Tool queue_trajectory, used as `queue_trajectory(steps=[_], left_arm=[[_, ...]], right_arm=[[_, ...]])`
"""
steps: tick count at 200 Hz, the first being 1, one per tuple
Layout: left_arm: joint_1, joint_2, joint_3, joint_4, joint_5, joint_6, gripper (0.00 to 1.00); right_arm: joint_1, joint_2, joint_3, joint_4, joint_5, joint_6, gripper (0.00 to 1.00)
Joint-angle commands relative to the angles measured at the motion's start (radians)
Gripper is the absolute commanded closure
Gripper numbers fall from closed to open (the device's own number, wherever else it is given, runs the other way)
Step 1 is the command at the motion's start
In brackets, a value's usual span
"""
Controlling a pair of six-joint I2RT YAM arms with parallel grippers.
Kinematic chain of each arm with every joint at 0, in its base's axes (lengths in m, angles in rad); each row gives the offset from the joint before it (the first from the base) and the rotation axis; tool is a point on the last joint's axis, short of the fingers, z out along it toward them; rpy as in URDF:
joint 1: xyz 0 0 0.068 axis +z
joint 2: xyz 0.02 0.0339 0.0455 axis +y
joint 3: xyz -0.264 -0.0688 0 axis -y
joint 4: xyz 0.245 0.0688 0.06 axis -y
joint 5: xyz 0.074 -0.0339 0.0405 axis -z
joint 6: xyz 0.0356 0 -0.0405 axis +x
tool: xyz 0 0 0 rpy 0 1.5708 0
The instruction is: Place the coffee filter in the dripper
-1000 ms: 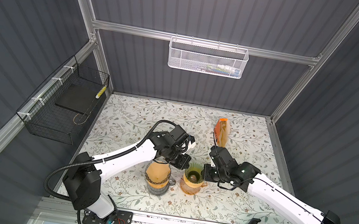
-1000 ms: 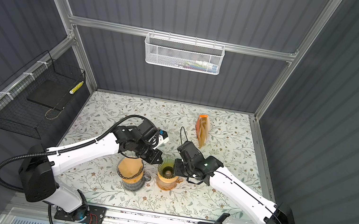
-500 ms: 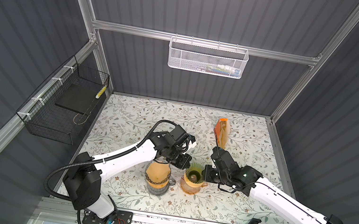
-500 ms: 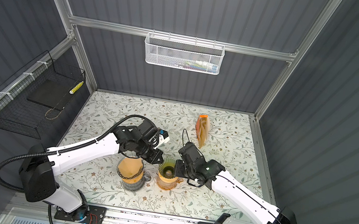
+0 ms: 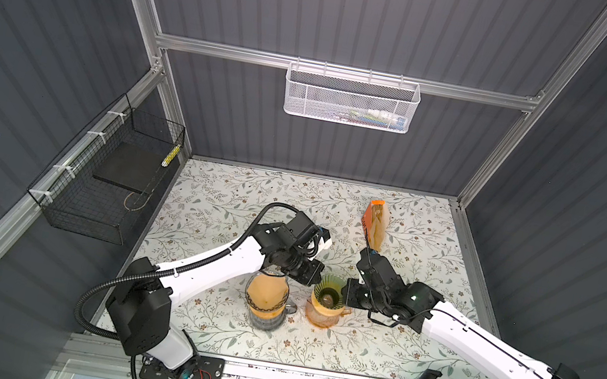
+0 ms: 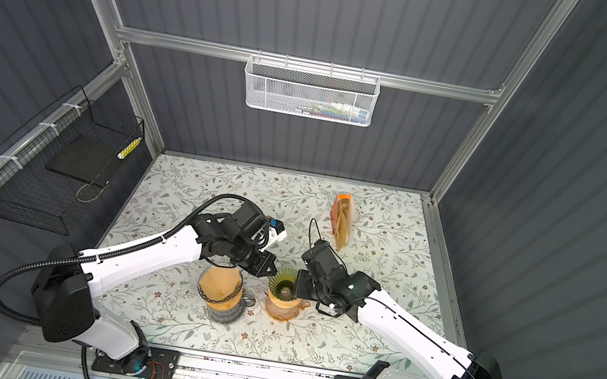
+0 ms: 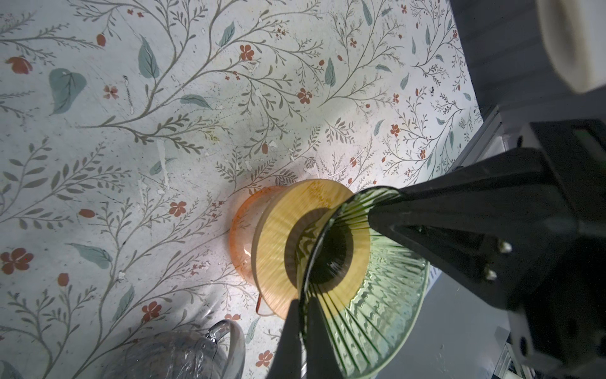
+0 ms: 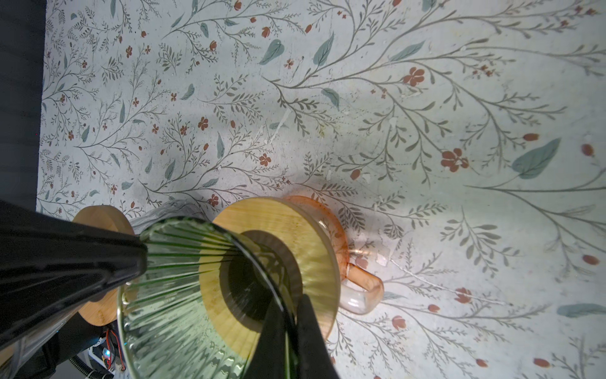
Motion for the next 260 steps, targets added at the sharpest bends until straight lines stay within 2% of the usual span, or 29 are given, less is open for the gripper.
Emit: queue_trajectory(steps=[1, 68, 176, 231, 241, 260], left_arm=[[-0.033, 0.054, -0.068, -0.109, 0.037, 0.057, 1.00], [-0.033, 0.046, -0.073, -0.090, 0.008, 0.054, 1.00], [-0.032, 0.020, -0.052, -0.054, -0.015, 0.033, 1.00], [-0.032, 0.017, -0.046, -0.054, -0.015, 0.037, 1.00], [-0.032, 0.015, -0.046, -0.054, -0.062, 0.034, 1.00], [-0.033, 0.003, -0.054, -0.032, -0.071, 0.021, 1.00]], right_arm=[[-0.010, 0.115, -0.103, -0.132, 0.147, -0.046, 1.00], [-0.011, 0.122, -0.115, -0.118, 0.146, -0.048, 1.00], [-0.027, 0.097, -0.043, -0.173, 0.099, -0.088, 1.00], [-0.041, 0.084, 0.000, -0.201, 0.083, -0.106, 0.97], [-0.042, 0.083, 0.005, -0.202, 0.079, -0.108, 0.96], [-0.045, 0.082, 0.016, -0.205, 0.075, -0.114, 0.93]])
